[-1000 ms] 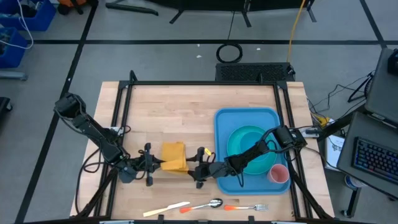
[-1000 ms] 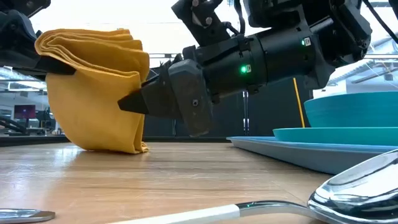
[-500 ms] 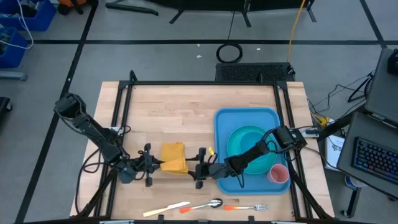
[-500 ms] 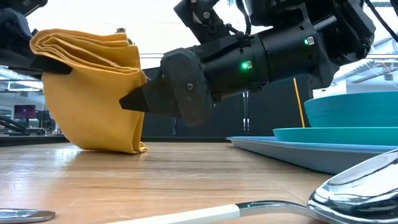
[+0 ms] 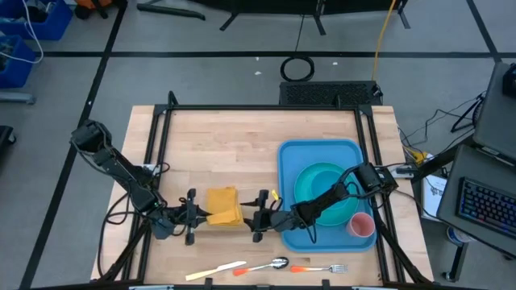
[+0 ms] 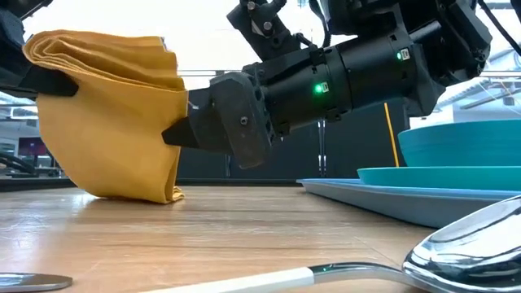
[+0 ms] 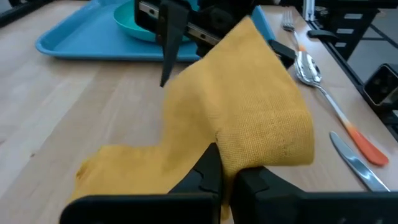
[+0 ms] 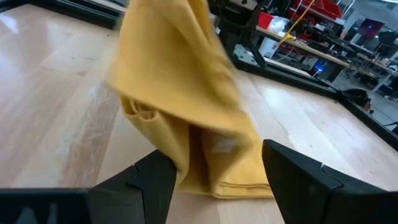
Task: Set up tray
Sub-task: Put the yellow napkin on the tray to the left of the blue plate
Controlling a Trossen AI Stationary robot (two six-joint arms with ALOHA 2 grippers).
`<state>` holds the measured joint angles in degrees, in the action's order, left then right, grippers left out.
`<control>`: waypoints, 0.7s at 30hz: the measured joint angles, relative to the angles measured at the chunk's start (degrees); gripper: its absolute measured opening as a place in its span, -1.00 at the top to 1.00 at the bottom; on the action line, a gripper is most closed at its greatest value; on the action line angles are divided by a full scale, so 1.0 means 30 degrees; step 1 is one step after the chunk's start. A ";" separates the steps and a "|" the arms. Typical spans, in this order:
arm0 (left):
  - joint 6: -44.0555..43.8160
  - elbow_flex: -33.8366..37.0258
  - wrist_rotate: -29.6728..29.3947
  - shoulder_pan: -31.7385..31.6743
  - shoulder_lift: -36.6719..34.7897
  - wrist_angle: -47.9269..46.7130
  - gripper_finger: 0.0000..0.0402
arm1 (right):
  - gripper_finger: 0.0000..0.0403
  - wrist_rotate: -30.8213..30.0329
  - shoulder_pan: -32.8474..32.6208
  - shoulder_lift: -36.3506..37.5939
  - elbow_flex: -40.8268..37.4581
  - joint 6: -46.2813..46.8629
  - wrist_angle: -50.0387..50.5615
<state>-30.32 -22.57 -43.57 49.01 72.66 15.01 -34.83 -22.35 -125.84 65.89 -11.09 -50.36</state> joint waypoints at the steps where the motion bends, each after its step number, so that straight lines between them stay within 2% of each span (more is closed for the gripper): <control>1: 0.0005 0.0000 0.0055 0.0008 0.0000 0.0004 0.97 | -0.11 0.0054 0.0000 0.0000 0.0000 -0.0045 -0.0070; 8: 0.0302 0.0000 0.0981 0.0073 0.0000 -0.0005 0.94 | -0.11 0.0232 -0.0122 0.0000 0.0000 -0.0750 -0.0462; 11: 0.0348 0.0000 0.0969 0.0081 0.0007 0.0005 0.97 | -0.11 0.1510 -0.0141 0.0000 0.0007 -0.1633 -0.0744; 16: 0.0358 0.0000 0.0984 0.0066 0.0007 0.0006 0.90 | -0.11 0.3054 -0.0157 0.0000 0.0007 -0.2283 -0.1361; 19: 0.0369 0.0000 0.0984 -0.0006 0.0007 0.0028 0.94 | -0.11 0.3232 -0.0032 0.0000 0.0003 -0.2588 -0.1790; 21: 0.0431 0.0000 0.1009 -0.0098 0.0007 0.0035 0.97 | -0.11 0.4058 0.0167 0.0000 0.0007 -0.2551 -0.1785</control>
<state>-29.03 -22.57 -40.55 48.72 72.69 15.11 -22.66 -21.85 -125.84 65.91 -18.75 -55.71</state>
